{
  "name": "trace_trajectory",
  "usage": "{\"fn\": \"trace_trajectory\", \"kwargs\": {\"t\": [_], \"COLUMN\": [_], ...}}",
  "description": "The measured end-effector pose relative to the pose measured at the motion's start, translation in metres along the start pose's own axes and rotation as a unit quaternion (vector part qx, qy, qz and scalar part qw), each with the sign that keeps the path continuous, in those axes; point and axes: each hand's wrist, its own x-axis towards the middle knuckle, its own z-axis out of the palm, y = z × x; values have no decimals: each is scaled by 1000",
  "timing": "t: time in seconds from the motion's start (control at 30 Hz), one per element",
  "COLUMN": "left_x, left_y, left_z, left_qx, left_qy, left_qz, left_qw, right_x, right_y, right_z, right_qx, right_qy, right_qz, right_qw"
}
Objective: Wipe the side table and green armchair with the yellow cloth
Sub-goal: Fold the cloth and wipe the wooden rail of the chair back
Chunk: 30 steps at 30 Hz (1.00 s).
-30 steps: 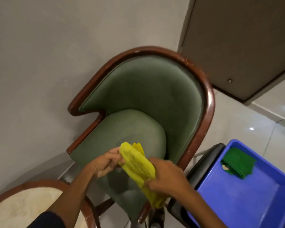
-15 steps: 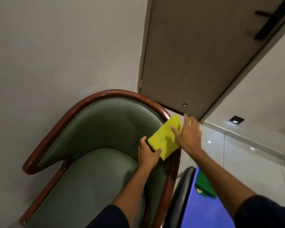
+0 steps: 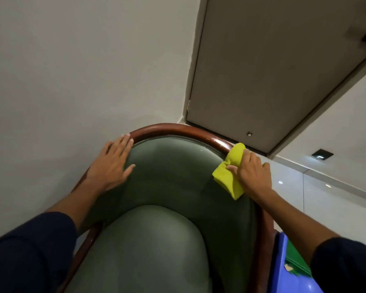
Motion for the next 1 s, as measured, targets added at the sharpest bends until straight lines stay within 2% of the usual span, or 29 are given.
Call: {"fn": "trace_trajectory", "kwargs": {"t": [0.1, 0.27, 0.37, 0.5, 0.6, 0.7, 0.77, 0.9, 1.0], "left_x": [6, 9, 7, 6, 4, 0, -2, 2, -1], "left_y": [-30, -27, -29, -29, -30, -33, -37, -33, -24], "left_z": [4, 12, 13, 19, 22, 25, 28, 26, 13], "left_qx": [-21, -52, -68, -69, -99, -151, -158, -108, -92], "left_qy": [-20, 6, 11, 31, 54, 70, 67, 42, 2], "left_qz": [33, 38, 36, 36, 13, -41, -49, -34, -93], "left_qw": [999, 998, 997, 996, 994, 985, 984, 993, 991], "right_x": [23, 51, 76, 103, 99, 93, 96, 72, 12], "right_y": [-14, -37, -74, -156, -215, -220, -188, -82, -18], "right_z": [0, 3, 6, 20, 32, 37, 29, 15, 10], "right_qx": [-31, -62, -87, -95, -87, -93, -125, -90, -27], "right_qy": [15, 47, 70, 114, 117, 97, 80, 27, 10], "right_qz": [-29, -102, -169, -273, -350, -412, -379, -196, -73], "right_qw": [999, 992, 979, 951, 925, 901, 914, 976, 997]}}
